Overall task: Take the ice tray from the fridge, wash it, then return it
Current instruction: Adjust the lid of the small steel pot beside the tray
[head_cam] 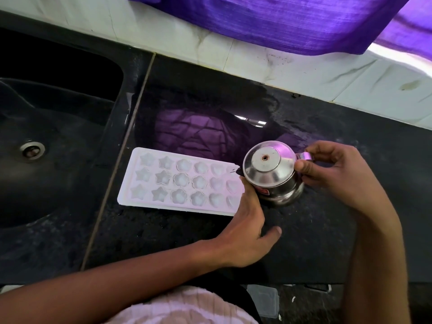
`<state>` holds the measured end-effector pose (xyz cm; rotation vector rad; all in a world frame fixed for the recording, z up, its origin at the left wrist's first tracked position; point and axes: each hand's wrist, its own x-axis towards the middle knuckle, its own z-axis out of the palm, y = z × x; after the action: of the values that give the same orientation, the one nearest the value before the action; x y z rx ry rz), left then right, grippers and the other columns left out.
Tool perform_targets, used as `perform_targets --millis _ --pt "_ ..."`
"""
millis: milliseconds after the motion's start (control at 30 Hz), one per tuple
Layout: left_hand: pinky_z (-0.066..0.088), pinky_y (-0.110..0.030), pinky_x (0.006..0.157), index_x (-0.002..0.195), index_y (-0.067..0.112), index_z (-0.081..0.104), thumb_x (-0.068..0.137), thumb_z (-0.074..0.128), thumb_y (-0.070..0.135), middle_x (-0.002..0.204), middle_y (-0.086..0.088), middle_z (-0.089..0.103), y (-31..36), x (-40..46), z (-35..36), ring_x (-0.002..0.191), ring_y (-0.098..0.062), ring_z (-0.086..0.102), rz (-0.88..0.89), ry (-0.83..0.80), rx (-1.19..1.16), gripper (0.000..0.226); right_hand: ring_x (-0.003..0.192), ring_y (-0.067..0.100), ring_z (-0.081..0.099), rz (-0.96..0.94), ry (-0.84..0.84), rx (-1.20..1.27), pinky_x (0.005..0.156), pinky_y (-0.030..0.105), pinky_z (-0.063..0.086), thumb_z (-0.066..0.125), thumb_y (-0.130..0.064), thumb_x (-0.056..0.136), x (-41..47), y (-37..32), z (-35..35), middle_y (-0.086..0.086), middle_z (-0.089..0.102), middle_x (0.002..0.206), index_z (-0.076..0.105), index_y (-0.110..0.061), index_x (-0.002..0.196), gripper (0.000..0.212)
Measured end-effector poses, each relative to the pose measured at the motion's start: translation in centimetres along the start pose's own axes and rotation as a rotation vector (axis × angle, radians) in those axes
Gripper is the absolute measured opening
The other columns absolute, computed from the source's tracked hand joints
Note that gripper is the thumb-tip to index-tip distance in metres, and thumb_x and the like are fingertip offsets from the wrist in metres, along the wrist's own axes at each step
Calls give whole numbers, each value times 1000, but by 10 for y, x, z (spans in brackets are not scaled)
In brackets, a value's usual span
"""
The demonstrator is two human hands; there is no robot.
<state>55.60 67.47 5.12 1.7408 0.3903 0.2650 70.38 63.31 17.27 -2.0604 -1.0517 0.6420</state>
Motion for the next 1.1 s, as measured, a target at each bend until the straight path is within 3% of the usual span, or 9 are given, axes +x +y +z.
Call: perform_targets --millis 167,367,733,967,1100 --pt "-12 -23 117 136 3 -41 89 57 26 148 -1 -43 4 -5 1 138 -4 -35 21 -41 47 110 67 12 62 -22 -52 26 63 24 58 71 -48 50 0 -1 -4 8 69 77 65 -11 75 44" --pt "-2 -34 121 135 5 -42 87 55 32 151 -2 -38 0 -9 5 142 -8 -28 -11 -91 42 112 68 19 64 -66 -110 -76 64 26 56 67 -52 51 -2 -6 -1 9 70 79 66 -10 80 51" --pt "-1 -36 121 136 2 -41 90 56 28 149 -7 -41 1 -15 8 142 -14 -30 -52 -179 50 110 78 24 69 -69 -148 -188 78 52 56 64 -57 52 -6 -5 0 2 72 83 68 -13 82 53" --pt "1 -37 121 136 3 -41 90 55 29 151 -7 -38 3 -17 9 143 -14 -27 -58 -178 39 109 77 22 69 -70 -145 -193 78 52 56 66 -57 55 -6 -4 -1 2 72 82 68 -16 80 48" --pt "0 -37 121 136 3 -41 91 55 27 151 -6 -38 4 -17 8 143 -14 -28 -51 -178 35 109 77 20 69 -83 -145 -173 76 46 58 69 -70 53 -7 -2 -3 0 72 83 68 -21 79 55"
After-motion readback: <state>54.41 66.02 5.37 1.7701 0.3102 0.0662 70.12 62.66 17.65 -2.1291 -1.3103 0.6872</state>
